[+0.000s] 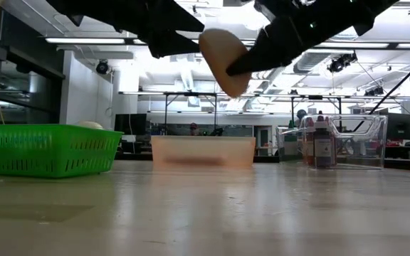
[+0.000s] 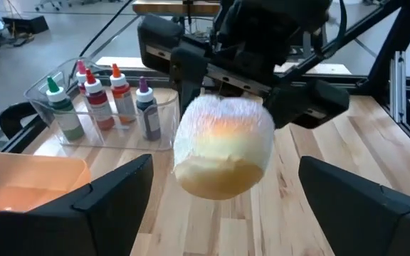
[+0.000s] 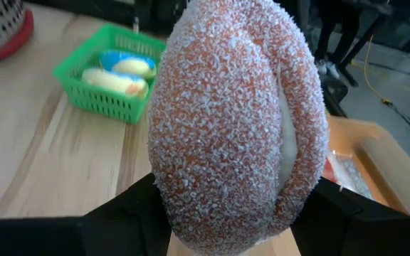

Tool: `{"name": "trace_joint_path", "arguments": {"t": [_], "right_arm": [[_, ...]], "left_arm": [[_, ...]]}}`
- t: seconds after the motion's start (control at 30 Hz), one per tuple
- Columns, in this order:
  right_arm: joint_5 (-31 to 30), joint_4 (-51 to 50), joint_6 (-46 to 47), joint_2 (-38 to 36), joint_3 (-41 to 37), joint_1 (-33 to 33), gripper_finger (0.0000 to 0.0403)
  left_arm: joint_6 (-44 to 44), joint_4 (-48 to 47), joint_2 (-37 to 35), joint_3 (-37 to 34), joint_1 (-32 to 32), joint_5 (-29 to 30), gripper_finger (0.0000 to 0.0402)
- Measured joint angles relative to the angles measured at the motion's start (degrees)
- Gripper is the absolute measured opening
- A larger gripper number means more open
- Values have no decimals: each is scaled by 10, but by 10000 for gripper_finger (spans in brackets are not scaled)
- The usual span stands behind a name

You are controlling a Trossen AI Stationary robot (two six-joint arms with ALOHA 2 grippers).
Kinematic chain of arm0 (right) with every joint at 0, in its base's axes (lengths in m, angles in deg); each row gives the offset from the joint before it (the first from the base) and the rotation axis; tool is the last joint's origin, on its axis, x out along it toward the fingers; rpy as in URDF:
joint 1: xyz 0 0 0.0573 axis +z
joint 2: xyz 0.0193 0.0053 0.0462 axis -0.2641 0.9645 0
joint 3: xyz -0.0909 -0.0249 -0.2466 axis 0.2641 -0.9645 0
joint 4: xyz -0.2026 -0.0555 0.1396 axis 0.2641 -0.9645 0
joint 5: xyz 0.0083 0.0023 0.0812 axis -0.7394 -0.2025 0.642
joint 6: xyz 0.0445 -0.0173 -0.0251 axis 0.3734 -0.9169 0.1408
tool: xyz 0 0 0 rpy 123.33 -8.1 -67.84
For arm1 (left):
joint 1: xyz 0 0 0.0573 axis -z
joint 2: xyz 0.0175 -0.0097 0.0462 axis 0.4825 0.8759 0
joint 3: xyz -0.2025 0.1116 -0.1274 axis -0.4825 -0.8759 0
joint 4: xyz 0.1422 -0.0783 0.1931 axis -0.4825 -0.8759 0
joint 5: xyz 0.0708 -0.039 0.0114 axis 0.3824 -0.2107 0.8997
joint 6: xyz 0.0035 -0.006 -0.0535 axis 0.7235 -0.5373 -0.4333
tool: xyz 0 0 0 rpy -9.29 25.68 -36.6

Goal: Pick & Place Food Item
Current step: Put the brown donut into the green bin

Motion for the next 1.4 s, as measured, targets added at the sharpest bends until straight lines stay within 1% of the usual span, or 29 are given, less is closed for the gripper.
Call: {"name": "trace_joint_path", "arguments": {"t": [0.13, 0.3, 0.4, 0.5, 0.6, 0.83, 0.97, 1.07, 1.3, 1.4], "right_arm": [[17, 34, -14, 0, 0, 0, 216], [17, 66, -16, 0, 0, -5, 216], [18, 72, -16, 0, 0, -13, 216], [33, 78, -16, 0, 0, -19, 216], [47, 87, -16, 0, 0, -23, 216], [48, 90, -16, 0, 0, -23, 216], [48, 86, -15, 0, 0, -22, 216], [48, 87, -15, 0, 0, -22, 216], [48, 86, -14, 0, 0, -22, 216], [48, 86, -14, 0, 0, -22, 216]], "left_arm": [[7, 10, 0, 0, -1, 0, 344], [17, 32, 0, 0, -1, 0, 344], [23, 47, 0, 0, -1, 0, 344], [26, 71, 7, 0, -1, 0, 344], [37, 96, 21, 0, -1, -15, 344], [42, 141, 46, 0, -5, -20, 344], [55, 144, 46, 0, -12, -21, 343], [54, 144, 46, 0, -12, -21, 328], [54, 143, 46, 0, -12, -21, 267], [54, 143, 46, 0, -12, -21, 247]]}}
